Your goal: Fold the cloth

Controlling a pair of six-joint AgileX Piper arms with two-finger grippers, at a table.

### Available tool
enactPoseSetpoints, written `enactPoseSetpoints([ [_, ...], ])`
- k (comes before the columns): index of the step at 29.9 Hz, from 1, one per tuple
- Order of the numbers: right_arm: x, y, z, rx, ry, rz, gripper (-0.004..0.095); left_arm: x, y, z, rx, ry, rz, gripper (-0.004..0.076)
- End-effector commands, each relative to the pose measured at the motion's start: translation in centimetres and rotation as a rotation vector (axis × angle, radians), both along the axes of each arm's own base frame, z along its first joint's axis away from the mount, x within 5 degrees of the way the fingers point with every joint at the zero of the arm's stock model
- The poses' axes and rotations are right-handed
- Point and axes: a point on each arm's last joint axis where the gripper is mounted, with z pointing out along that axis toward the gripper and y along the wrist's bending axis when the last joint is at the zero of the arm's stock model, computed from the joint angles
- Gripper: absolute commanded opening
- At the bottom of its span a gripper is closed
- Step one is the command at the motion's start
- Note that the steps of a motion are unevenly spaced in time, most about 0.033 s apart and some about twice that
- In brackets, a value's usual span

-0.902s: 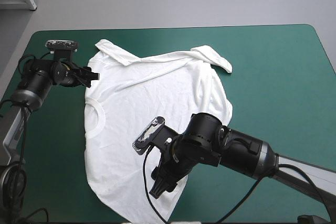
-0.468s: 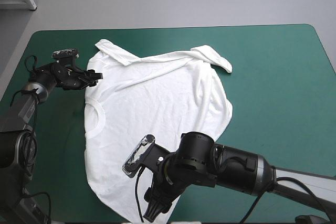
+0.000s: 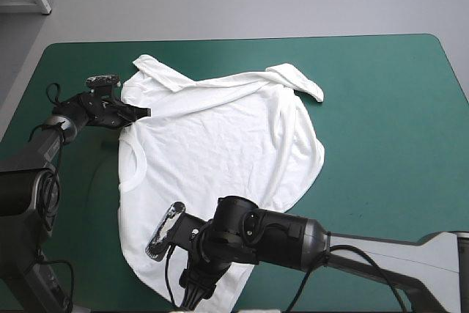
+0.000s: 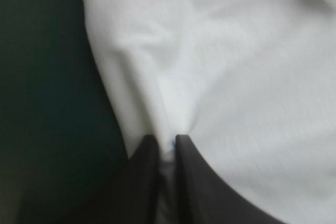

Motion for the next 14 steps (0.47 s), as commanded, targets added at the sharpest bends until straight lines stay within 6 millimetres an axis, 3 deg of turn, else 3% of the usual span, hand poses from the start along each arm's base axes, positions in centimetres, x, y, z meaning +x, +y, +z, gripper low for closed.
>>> enactPoseSetpoints([
  [1, -0.2, 1.0, 1.5, 0.130, -0.044, 0.046, 0.0623, 0.4, 0.3, 2.6, 0.015, -0.115, 0.021, 0.0019],
  [8, 0.1, 3.2, -1.2, 0.111, -0.061, 0.124, 0.0623, 0.8, 0.3, 4.7, 0.028, -0.176, 0.009, 0.0019],
  [14, -1.2, 4.9, -3.3, 0.096, -0.068, 0.193, 0.0623, 1.1, 0.3, 5.7, 0.033, -0.199, -0.003, 0.0019],
])
